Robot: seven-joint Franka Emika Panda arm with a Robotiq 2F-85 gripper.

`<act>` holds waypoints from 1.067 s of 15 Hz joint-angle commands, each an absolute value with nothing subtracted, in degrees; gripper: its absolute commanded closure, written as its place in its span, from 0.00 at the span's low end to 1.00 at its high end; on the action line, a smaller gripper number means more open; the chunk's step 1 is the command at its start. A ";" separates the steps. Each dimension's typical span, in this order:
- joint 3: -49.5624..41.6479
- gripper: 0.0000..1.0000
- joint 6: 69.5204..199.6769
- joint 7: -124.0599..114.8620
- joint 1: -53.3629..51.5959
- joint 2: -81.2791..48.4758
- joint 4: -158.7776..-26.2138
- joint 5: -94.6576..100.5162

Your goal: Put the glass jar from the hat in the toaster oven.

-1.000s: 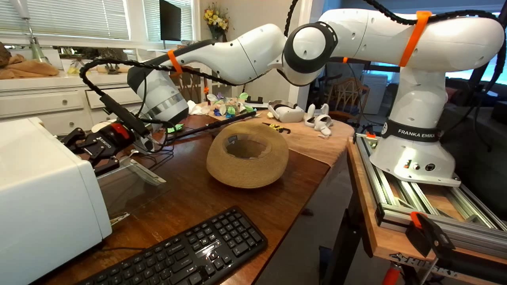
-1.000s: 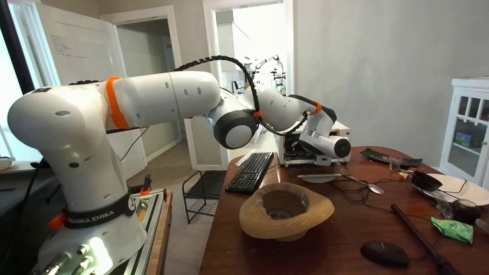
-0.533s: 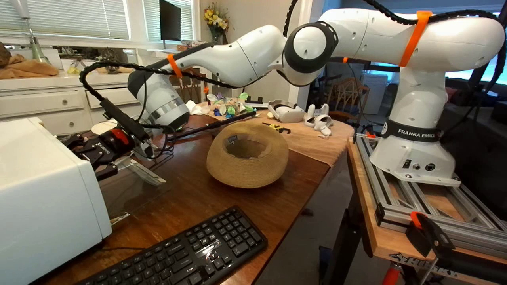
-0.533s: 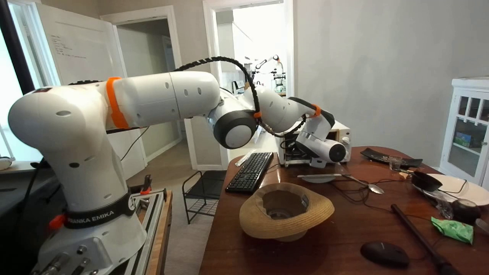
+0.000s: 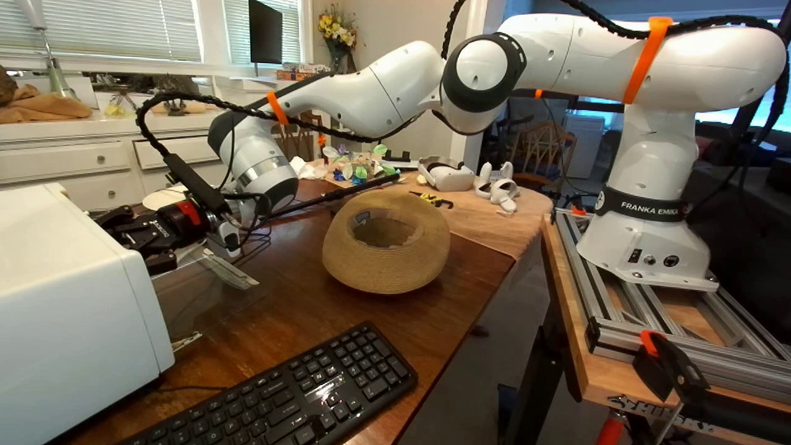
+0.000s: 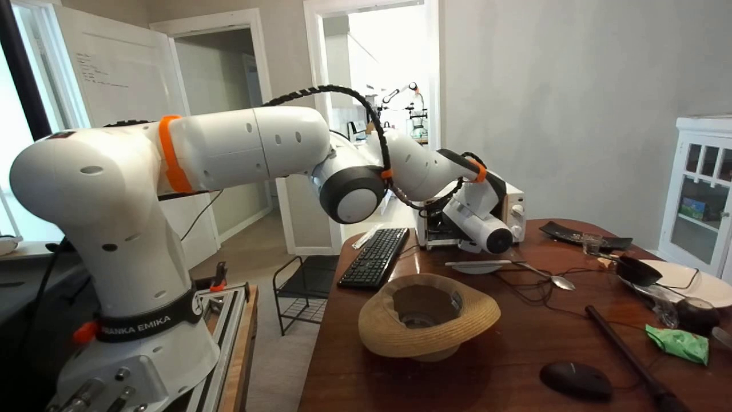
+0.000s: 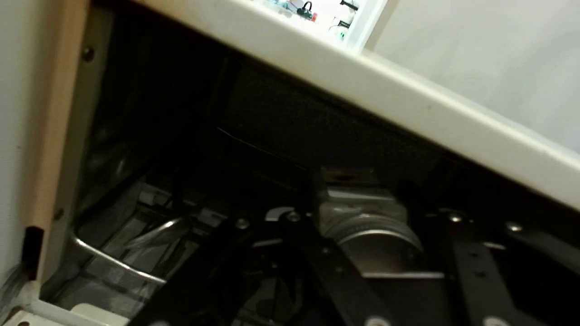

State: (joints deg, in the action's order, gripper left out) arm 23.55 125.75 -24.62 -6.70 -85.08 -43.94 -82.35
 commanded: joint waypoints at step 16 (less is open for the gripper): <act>20.37 0.76 126.69 -28.10 -7.35 -85.07 -44.32 -86.09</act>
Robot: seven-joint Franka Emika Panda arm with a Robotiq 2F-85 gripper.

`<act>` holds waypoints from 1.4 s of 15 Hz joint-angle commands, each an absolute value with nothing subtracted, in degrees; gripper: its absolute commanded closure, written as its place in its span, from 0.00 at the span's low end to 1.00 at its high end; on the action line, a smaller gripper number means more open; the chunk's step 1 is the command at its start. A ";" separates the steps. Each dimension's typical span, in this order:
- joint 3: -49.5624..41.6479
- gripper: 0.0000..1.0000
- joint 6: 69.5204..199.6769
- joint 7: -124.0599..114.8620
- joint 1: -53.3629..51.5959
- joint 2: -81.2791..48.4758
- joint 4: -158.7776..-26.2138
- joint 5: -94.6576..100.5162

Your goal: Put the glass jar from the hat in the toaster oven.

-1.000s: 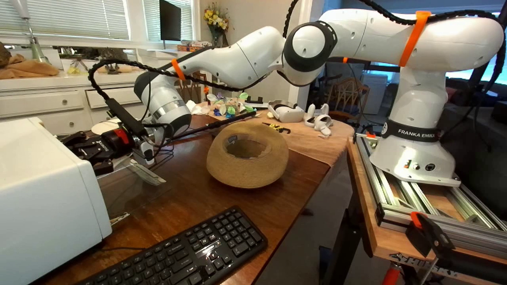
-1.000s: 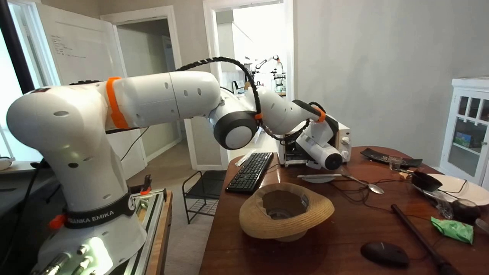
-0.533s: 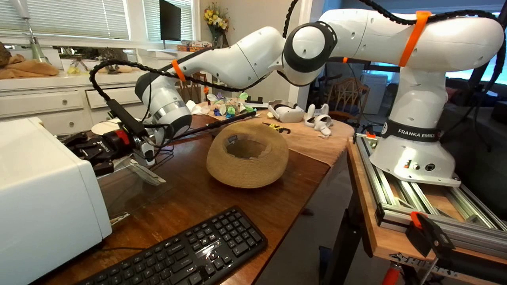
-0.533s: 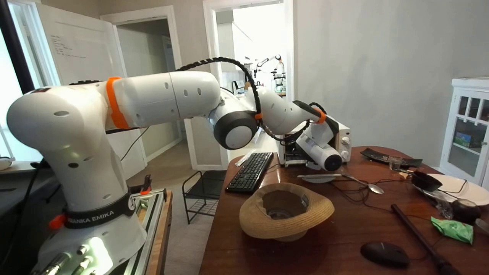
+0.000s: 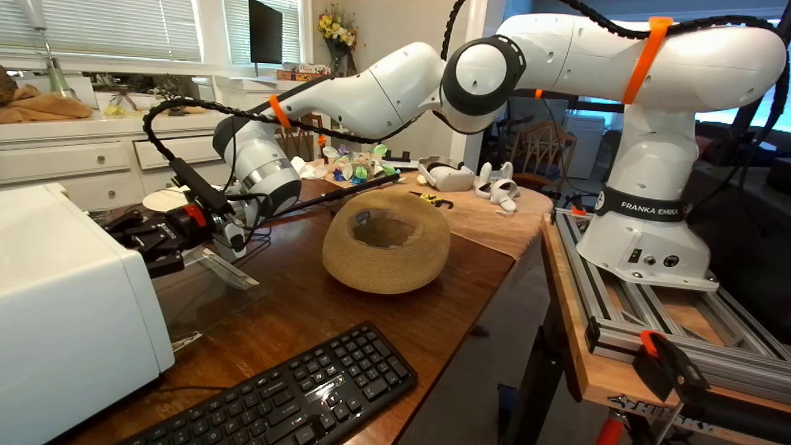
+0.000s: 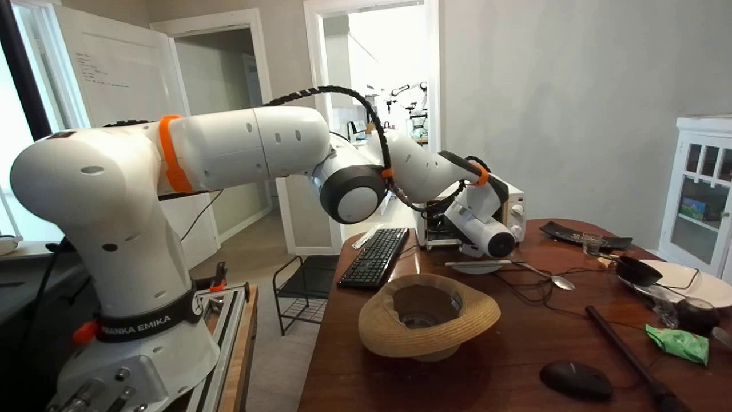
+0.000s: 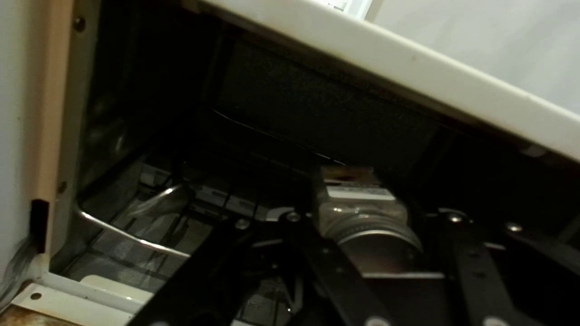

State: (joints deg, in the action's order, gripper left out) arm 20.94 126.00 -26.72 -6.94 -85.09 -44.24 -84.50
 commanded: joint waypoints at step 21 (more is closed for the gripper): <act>21.29 0.76 126.39 -28.41 -9.43 -85.09 -45.07 -89.69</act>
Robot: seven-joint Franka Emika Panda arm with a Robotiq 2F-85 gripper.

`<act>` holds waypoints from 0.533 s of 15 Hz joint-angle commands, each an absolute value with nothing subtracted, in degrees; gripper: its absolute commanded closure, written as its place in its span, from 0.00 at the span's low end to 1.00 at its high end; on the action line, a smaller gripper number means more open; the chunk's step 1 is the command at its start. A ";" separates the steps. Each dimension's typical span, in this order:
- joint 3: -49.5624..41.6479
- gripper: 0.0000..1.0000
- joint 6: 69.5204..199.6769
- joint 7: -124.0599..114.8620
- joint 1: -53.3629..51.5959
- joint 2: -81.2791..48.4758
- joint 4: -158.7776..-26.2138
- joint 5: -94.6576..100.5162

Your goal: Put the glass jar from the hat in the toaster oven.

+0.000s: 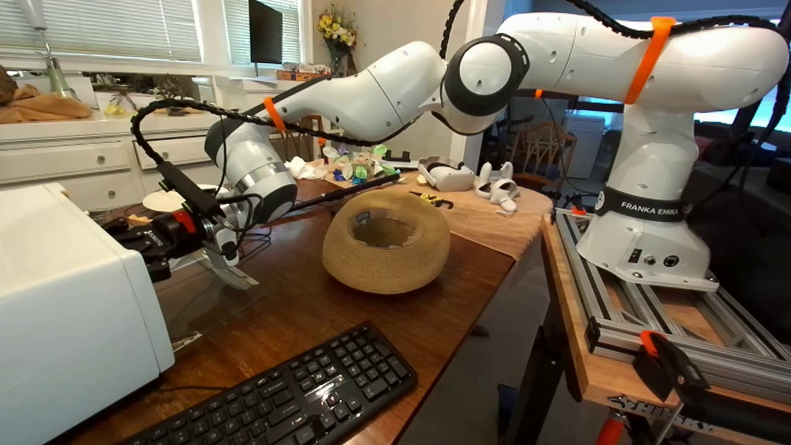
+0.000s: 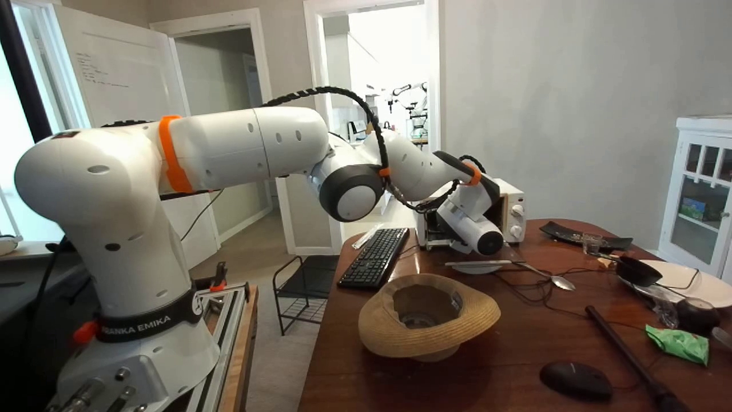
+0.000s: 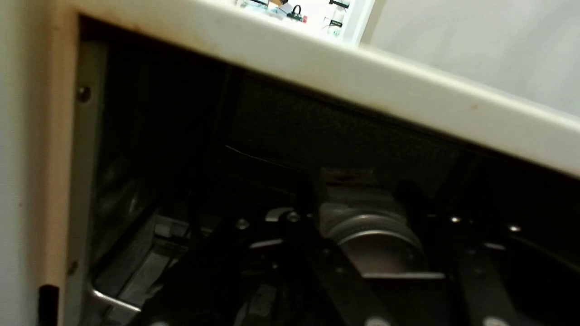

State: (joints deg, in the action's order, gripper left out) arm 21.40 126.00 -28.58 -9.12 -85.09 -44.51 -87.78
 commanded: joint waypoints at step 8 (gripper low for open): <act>21.61 0.76 126.06 -26.28 -8.82 -85.13 -47.06 -93.13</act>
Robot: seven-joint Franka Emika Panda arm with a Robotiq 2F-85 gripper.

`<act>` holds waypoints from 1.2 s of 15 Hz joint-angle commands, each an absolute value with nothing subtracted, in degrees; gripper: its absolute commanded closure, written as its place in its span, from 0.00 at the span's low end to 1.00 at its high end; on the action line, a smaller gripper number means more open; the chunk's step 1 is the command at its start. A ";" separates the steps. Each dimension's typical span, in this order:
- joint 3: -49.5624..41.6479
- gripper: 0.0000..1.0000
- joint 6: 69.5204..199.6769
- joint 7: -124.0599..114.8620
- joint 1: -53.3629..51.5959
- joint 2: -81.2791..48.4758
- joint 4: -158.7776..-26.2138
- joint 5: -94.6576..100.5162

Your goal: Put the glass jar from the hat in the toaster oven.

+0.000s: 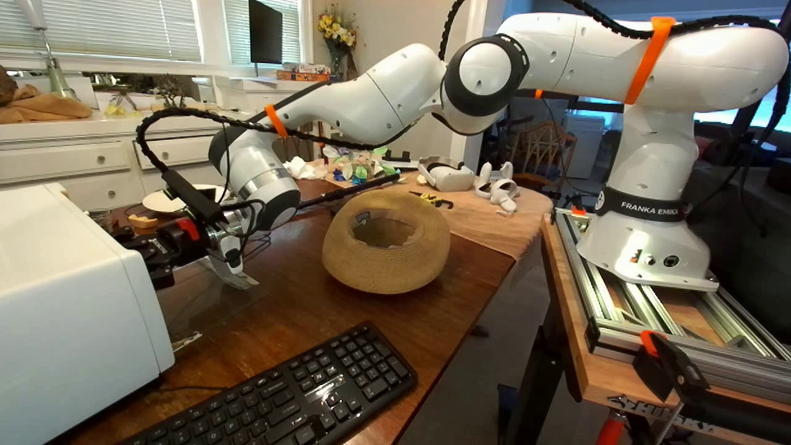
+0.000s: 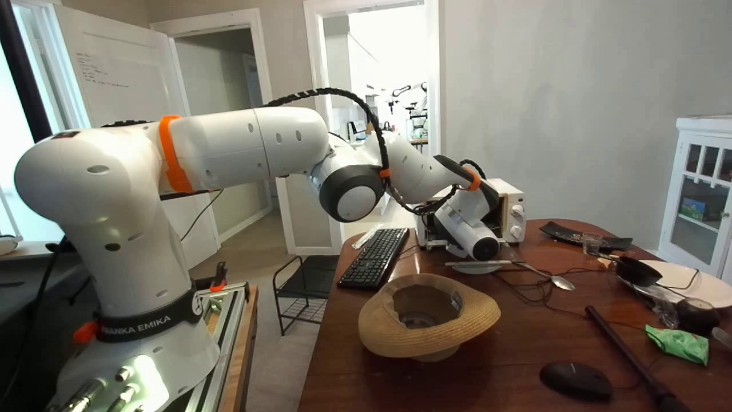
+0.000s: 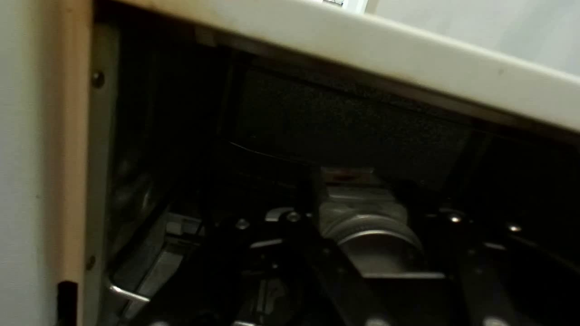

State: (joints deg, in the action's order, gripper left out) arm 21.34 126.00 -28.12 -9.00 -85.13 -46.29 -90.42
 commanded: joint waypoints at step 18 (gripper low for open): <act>19.27 0.00 127.79 -25.93 -9.64 -84.99 -45.07 -95.89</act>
State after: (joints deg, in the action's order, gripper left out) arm 20.72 126.04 -25.46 -9.00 -85.02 -46.32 -96.01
